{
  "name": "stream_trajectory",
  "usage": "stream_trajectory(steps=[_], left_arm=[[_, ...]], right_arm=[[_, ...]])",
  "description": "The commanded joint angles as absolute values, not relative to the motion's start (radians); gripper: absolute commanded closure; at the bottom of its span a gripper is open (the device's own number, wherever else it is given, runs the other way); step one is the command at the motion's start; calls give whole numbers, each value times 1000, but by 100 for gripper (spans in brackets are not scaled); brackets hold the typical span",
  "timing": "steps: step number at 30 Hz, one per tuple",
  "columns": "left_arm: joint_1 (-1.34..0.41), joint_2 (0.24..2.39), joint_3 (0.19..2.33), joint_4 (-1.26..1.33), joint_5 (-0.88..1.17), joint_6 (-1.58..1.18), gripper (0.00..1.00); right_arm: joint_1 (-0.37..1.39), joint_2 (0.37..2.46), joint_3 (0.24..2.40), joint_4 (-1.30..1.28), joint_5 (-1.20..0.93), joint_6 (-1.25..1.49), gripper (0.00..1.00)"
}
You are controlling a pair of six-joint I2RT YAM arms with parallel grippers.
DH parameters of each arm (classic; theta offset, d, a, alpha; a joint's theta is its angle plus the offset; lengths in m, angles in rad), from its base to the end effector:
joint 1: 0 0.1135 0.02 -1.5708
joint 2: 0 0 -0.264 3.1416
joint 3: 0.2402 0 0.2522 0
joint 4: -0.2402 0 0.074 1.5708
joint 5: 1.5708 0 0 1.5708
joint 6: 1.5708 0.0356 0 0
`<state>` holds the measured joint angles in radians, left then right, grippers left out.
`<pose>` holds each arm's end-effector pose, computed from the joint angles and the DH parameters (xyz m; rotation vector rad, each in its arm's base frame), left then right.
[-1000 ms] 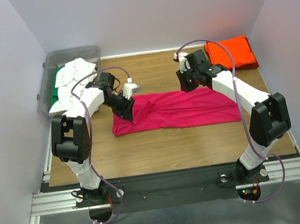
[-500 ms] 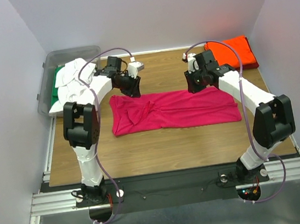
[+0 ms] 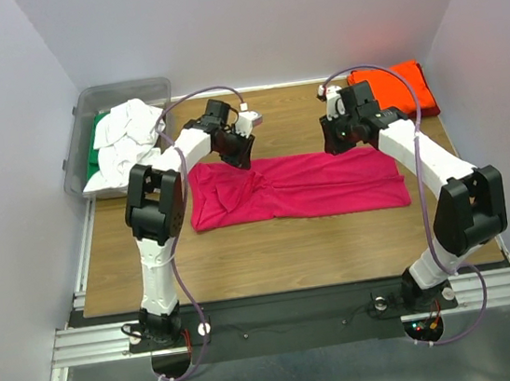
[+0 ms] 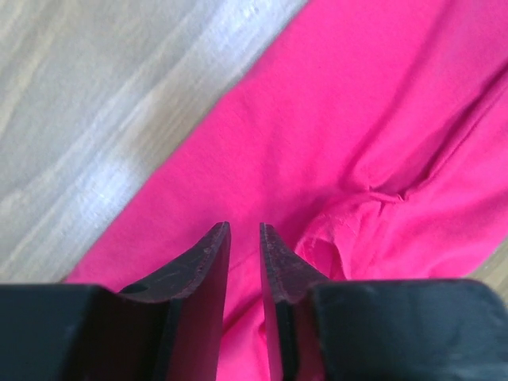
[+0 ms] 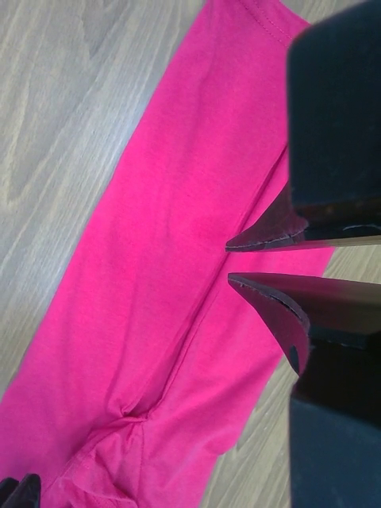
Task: Fold and stack the t-shirts
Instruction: Fold the tshirt
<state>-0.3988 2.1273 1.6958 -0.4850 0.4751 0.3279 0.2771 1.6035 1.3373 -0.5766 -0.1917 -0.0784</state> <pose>0.4280 -0.1980 0.2059 1.0537 2.2076 -0.6192 0.3379 0.1032 0.2895 -0.5144 2.3630 0.3225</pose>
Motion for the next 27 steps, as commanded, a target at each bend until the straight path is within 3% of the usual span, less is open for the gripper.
stream_trajectory(steps=[1, 13, 23, 27], left_arm=[[-410, 2140, 1764, -521, 500, 347, 69], [-491, 2048, 1697, -629, 615, 429, 75], [-518, 2074, 1611, -611, 575, 436, 75], [-518, 2115, 1600, -575, 551, 414, 71]], right_arm=[[267, 1562, 1336, -575, -198, -80, 78], [252, 1545, 1338, -578, -192, -97, 78], [241, 1546, 1333, -584, -189, -106, 78], [227, 1558, 1338, -595, -198, -110, 77]])
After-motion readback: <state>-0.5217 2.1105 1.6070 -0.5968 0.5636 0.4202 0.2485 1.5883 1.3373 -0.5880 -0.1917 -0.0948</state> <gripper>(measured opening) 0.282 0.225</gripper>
